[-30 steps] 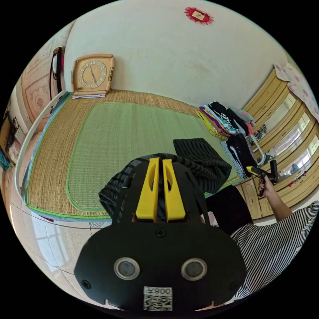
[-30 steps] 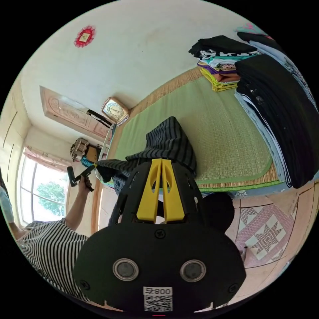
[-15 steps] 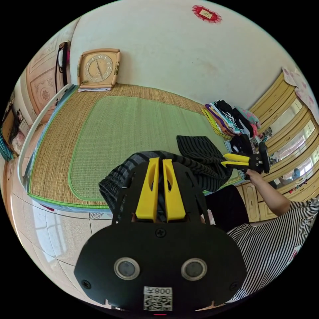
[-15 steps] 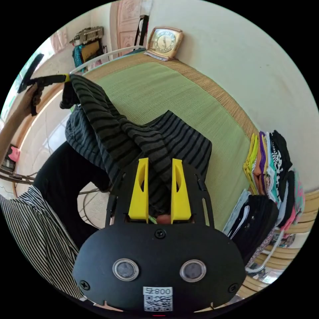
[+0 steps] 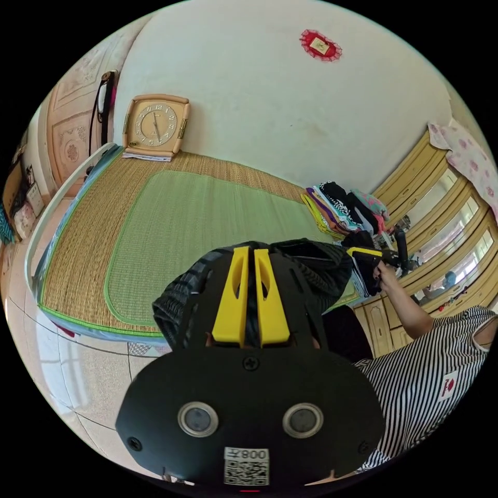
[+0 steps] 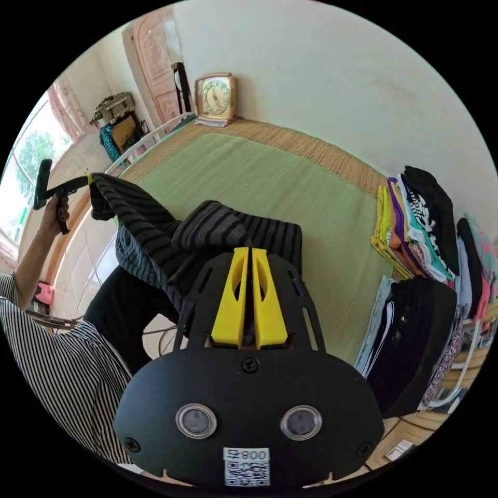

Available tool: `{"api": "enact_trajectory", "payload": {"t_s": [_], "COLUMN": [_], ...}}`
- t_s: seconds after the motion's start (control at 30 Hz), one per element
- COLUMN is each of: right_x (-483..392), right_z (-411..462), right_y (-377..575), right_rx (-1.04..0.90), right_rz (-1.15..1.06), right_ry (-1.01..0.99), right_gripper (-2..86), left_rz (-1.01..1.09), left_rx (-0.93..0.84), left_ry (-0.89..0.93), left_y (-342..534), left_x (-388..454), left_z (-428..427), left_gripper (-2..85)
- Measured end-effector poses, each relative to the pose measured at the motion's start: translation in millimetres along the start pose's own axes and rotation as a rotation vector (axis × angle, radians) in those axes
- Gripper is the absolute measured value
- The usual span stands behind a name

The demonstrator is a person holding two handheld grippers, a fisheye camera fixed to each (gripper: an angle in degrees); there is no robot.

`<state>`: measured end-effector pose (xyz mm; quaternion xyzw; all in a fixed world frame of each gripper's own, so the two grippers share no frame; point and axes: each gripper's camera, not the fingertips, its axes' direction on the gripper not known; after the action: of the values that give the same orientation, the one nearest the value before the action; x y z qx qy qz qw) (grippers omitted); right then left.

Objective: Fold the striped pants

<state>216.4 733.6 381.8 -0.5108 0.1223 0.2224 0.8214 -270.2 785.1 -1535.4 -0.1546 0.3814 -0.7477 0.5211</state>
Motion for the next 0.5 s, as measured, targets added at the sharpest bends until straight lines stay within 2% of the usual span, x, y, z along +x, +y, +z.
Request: {"api": "enact_trajectory", "payload": {"t_s": [0.27,0.5], "right_x": [96,127], "right_z": [-81,-27], "right_y": [73,141], "right_rx": [0.329,0.127], "right_rz": [0.417,0.671], "right_ry": [-0.187,-0.131], "right_gripper": [0.1,1.4], "left_rz": [-0.049,-0.132], "left_rx": [0.211,0.115], "left_ry": [-0.03,-0.075], "left_y": [5,15], "left_x": [-28,-58], "left_z": [-61,-32], "left_gripper": [1.9,2.0]}}
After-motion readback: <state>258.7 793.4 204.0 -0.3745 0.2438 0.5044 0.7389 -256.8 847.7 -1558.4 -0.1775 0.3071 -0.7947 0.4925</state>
